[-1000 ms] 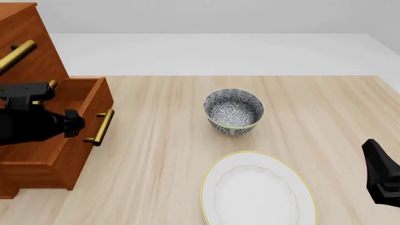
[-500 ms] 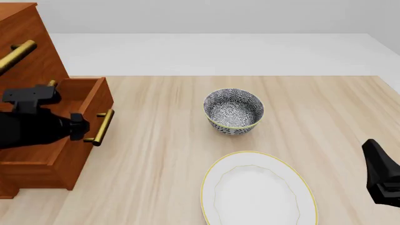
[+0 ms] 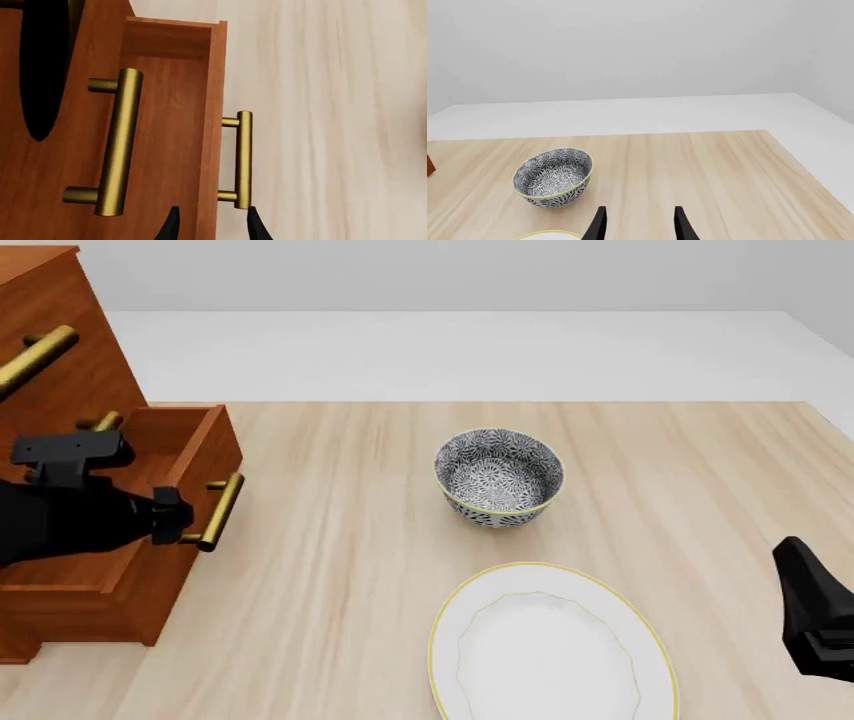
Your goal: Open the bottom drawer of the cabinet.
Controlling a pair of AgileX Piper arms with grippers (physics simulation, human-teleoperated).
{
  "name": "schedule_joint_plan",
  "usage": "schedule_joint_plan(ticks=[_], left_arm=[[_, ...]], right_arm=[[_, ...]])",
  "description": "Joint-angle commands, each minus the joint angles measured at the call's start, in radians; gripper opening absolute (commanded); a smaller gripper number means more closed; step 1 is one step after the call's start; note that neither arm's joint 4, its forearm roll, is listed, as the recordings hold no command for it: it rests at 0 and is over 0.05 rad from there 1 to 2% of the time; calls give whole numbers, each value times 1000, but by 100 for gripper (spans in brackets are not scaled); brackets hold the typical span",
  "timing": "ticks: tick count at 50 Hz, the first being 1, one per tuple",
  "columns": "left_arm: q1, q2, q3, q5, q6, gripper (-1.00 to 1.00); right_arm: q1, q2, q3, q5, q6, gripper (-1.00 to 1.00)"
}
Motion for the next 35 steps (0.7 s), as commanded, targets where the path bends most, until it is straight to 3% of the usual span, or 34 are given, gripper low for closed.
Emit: schedule_joint_plan(ticks=[1, 35], left_arm=[[2, 12, 5, -13, 0, 100], [-1, 62, 10, -50, -7, 100]], right_arm=[[0, 0, 0, 0, 0, 100], [0, 0, 0, 0, 0, 100]])
